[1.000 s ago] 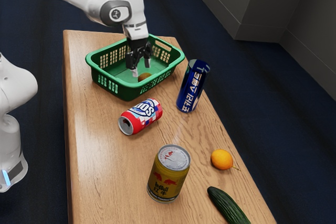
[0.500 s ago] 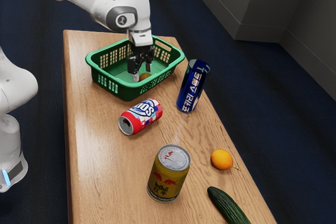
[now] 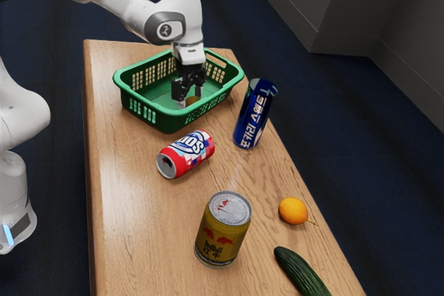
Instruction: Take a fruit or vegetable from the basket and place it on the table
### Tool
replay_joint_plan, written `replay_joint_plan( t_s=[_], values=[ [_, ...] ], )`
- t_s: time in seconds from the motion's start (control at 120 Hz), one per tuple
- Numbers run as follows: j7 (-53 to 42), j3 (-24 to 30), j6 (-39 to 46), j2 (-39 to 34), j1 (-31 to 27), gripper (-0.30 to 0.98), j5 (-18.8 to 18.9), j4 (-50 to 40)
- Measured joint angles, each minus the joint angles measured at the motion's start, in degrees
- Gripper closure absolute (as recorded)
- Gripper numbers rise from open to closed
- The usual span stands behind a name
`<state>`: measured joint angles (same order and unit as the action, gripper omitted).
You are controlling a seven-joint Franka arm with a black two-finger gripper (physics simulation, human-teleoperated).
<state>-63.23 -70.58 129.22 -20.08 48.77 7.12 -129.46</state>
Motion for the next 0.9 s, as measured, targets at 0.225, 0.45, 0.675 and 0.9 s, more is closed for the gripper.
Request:
replay_joint_plan(
  t_s=[0.225,0.45,0.675,0.9],
  values=[
    [0.0,0.0,0.9,0.0,0.7,0.09,0.0,0.0],
    [0.1,0.0,1.8,0.3,0.6,0.25,0.0,0.0],
    [1.6,0.1,2.5,0.4,0.8,0.55,0.5,1.4],
    [2.7,1.4,-4.6,3.1,-0.3,0.52,-1.9,6.5]
  ],
)
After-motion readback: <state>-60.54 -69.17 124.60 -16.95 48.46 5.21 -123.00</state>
